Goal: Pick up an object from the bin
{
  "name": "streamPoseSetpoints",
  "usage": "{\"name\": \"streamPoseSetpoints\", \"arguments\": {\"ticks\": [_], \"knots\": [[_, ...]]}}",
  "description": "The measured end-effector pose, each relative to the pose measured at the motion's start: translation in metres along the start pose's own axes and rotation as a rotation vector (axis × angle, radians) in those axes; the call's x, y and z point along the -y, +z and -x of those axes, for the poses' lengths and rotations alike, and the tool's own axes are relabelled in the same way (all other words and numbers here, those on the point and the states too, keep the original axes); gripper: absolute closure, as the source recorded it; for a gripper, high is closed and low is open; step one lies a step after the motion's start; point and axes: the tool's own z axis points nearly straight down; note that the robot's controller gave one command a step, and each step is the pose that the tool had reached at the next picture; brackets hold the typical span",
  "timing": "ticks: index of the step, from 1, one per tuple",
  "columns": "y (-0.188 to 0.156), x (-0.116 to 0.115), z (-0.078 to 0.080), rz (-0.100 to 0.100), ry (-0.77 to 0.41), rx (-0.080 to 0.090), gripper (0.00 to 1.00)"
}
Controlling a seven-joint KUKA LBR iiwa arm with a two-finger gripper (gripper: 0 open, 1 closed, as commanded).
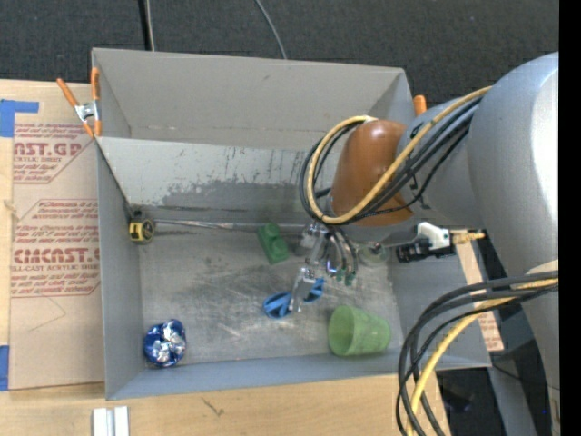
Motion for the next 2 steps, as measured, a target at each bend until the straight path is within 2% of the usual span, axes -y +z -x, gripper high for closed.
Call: {"name": "streamPoseSetpoints", "arguments": {"ticks": [1,2], "knots": [[-0.001,-0.0082,-0.0103,0.001,0.183,0.012,0.0],[-0.0029,-0.0116,-0.0104,0.006,0.181,0.01,1.0]]}}
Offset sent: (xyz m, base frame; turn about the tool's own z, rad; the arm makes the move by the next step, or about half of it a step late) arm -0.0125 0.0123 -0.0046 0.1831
